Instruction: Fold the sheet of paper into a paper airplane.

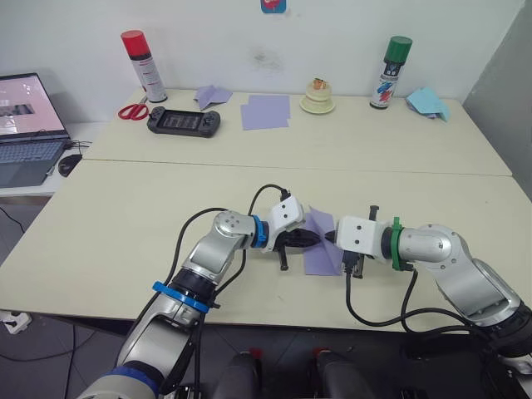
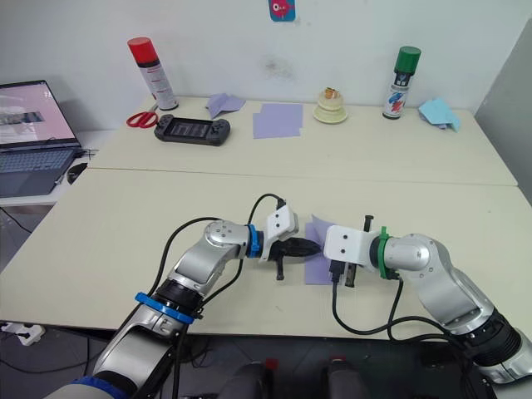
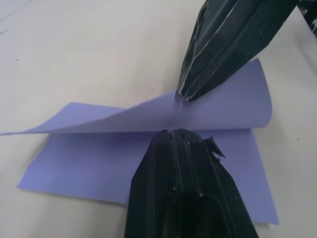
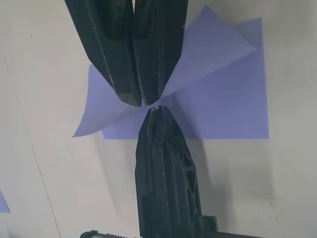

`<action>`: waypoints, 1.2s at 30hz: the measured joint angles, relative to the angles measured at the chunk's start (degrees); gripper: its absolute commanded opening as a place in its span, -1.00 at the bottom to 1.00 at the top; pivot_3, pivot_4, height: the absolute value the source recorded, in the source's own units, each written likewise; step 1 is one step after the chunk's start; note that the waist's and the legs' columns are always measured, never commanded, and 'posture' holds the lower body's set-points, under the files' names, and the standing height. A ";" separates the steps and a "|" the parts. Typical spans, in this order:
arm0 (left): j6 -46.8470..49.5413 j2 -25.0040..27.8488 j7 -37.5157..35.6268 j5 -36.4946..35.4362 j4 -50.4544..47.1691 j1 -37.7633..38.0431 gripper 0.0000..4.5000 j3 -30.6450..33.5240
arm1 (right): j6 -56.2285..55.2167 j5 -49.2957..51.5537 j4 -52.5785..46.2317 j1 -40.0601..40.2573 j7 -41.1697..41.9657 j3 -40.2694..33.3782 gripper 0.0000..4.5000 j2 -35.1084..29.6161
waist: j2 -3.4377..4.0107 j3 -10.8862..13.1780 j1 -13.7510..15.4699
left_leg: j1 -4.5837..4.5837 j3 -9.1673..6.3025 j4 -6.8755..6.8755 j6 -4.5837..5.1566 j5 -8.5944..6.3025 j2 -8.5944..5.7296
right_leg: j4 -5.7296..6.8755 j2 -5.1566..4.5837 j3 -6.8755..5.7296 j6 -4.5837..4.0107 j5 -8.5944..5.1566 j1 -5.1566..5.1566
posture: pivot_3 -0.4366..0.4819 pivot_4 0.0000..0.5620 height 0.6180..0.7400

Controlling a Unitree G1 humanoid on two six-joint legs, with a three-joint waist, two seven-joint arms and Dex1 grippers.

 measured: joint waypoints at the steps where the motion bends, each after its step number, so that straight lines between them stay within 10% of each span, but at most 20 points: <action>1: -0.30 0.08 0.04 0.30 0.68 0.00 -1.00 -0.04 | 0.00 0.01 0.02 0.00 0.43 -0.08 -0.98 0.00 | 0.00 0.00 0.00 | 0.00 0.00 0.00 0.00 0.00 0.00 | 0.00 0.00 0.00 0.00 0.00 0.00 | -0.05 -0.47 1.00; 36: -3.08 -4.18 0.82 2.65 6.00 -2.02 -1.00 -1.04 | 0.05 -1.58 2.67 1.29 1.83 -2.45 -0.98 -1.41 | 0.00 0.00 0.00 | -0.01 -0.01 0.00 0.00 0.00 0.00 | -0.01 0.00 -0.01 0.00 0.00 0.00 | -0.05 -0.47 1.00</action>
